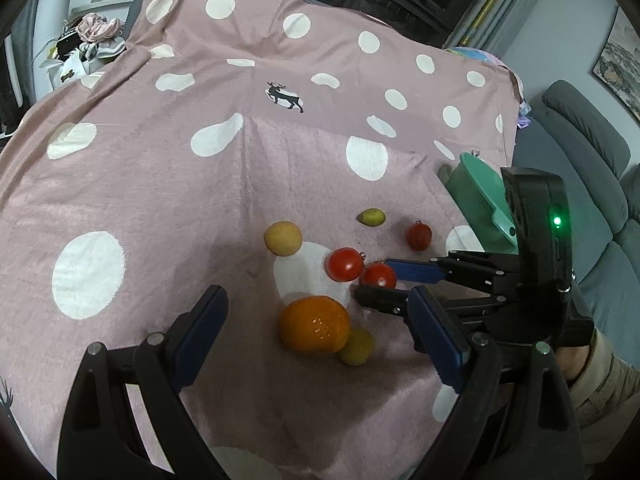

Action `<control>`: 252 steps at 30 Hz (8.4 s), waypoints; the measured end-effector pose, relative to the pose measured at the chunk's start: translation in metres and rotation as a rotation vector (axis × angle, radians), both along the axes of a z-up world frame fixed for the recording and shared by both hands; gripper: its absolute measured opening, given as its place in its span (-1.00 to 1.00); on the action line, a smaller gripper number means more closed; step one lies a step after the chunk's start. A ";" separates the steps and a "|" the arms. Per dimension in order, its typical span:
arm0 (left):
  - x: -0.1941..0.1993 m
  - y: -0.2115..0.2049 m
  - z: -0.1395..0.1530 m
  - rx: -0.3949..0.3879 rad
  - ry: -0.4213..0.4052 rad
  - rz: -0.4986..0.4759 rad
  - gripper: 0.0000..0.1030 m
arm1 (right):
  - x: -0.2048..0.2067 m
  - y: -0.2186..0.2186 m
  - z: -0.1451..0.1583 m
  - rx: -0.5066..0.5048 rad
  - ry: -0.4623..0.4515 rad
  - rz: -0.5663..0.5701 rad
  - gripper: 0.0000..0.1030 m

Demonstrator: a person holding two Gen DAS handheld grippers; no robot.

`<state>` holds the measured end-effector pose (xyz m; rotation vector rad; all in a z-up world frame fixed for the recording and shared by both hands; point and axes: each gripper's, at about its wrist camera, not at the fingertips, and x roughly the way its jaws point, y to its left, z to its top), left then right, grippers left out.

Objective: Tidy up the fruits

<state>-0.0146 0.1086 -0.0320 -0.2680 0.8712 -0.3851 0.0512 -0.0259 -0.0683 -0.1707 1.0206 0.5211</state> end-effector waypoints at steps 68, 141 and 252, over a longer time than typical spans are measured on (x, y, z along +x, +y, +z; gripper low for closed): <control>0.037 -0.095 0.018 0.166 0.055 -0.156 -0.46 | -0.053 -0.117 0.058 0.274 -0.151 -0.139 -0.38; 0.080 -0.202 0.058 0.067 -0.067 -0.305 0.53 | -0.070 -0.260 0.070 0.328 -0.275 -0.546 -0.27; 0.094 -0.169 -0.025 0.229 0.090 -0.200 -0.48 | -0.062 -0.191 0.024 0.498 -0.024 -0.224 -0.38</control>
